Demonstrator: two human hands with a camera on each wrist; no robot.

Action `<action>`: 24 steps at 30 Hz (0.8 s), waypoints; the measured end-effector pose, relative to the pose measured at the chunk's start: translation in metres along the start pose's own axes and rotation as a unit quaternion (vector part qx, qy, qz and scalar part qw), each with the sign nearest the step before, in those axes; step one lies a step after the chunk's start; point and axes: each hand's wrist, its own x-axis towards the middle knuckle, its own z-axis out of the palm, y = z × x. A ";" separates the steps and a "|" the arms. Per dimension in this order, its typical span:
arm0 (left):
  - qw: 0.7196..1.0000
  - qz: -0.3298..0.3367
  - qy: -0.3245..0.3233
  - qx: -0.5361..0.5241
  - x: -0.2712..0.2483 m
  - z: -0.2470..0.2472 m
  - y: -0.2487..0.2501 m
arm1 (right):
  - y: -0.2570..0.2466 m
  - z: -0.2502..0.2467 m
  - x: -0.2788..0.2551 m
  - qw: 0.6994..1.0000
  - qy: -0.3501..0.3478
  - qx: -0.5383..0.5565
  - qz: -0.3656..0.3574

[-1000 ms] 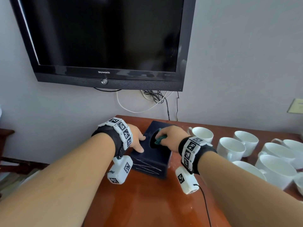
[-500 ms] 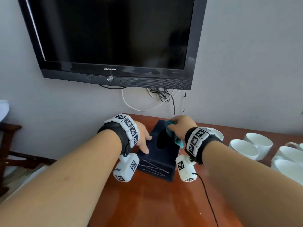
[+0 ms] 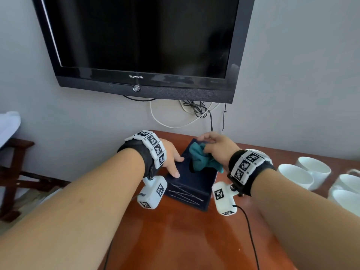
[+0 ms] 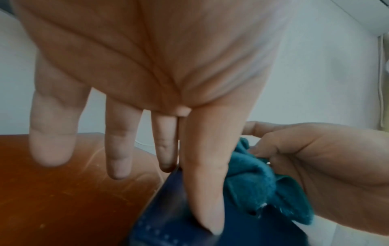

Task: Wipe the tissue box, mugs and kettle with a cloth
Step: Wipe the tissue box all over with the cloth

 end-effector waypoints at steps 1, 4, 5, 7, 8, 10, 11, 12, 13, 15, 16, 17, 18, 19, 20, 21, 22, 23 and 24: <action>1.000 -0.002 -0.005 -0.018 -0.001 0.001 -0.001 | -0.003 -0.001 -0.003 1.000 0.020 0.017 0.006; 0.999 -0.008 -0.012 -0.052 -0.004 0.004 -0.001 | -0.007 -0.011 -0.012 0.997 0.067 0.028 0.027; 0.998 -0.011 -0.010 -0.054 -0.006 0.005 0.000 | -0.008 -0.015 -0.016 0.996 0.074 0.022 0.034; 0.998 -0.018 0.004 -0.053 -0.008 0.006 0.003 | -0.013 -0.025 -0.024 0.995 0.084 0.010 0.045; 0.998 -0.019 0.018 -0.052 -0.010 0.006 0.005 | -0.016 -0.030 -0.027 0.995 0.081 0.001 0.050; 0.997 -0.010 0.060 -0.040 -0.015 0.006 0.012 | -0.021 -0.039 -0.033 0.995 0.063 -0.030 0.066; 0.996 0.000 0.088 -0.034 -0.017 0.006 0.017 | -0.023 -0.041 -0.037 0.995 0.061 -0.034 0.073; 0.993 0.015 0.116 -0.036 -0.019 0.006 0.022 | -0.022 -0.043 -0.040 0.995 0.067 -0.030 0.073; 0.989 0.032 0.139 -0.049 -0.020 0.006 0.028 | -0.021 -0.043 -0.042 0.995 0.075 -0.032 0.059; 0.981 0.061 0.161 -0.086 -0.019 0.008 0.040 | -0.017 -0.044 -0.047 0.993 0.096 -0.066 0.020; 0.980 0.070 0.156 -0.101 -0.017 0.008 0.047 | -0.017 -0.045 -0.049 0.991 0.104 -0.085 0.008; 0.981 0.073 0.144 -0.109 -0.014 0.009 0.053 | -0.017 -0.046 -0.051 0.989 0.108 -0.101 0.000; 0.983 0.073 0.131 -0.107 -0.011 0.009 0.059 | -0.018 -0.048 -0.053 0.987 0.109 -0.115 -0.004; 0.985 0.070 0.121 -0.098 -0.008 0.009 0.065 | -0.018 -0.051 -0.054 0.987 0.107 -0.123 -0.009; 0.988 0.064 0.115 -0.087 -0.005 0.011 0.071 | -0.018 -0.054 -0.055 0.986 0.104 -0.128 -0.010; 0.989 0.058 0.109 -0.079 -0.003 0.012 0.076 | -0.018 -0.057 -0.057 0.986 0.104 -0.129 -0.009; 0.990 0.053 0.102 -0.079 -0.001 0.014 0.079 | -0.018 -0.061 -0.058 0.987 0.107 -0.124 -0.006; 0.991 0.047 0.094 -0.081 0.001 0.017 0.082 | -0.017 -0.064 -0.059 0.987 0.111 -0.116 -0.001; 0.992 0.040 0.087 -0.082 0.003 0.020 0.083 | -0.016 -0.067 -0.059 0.987 0.114 -0.111 0.003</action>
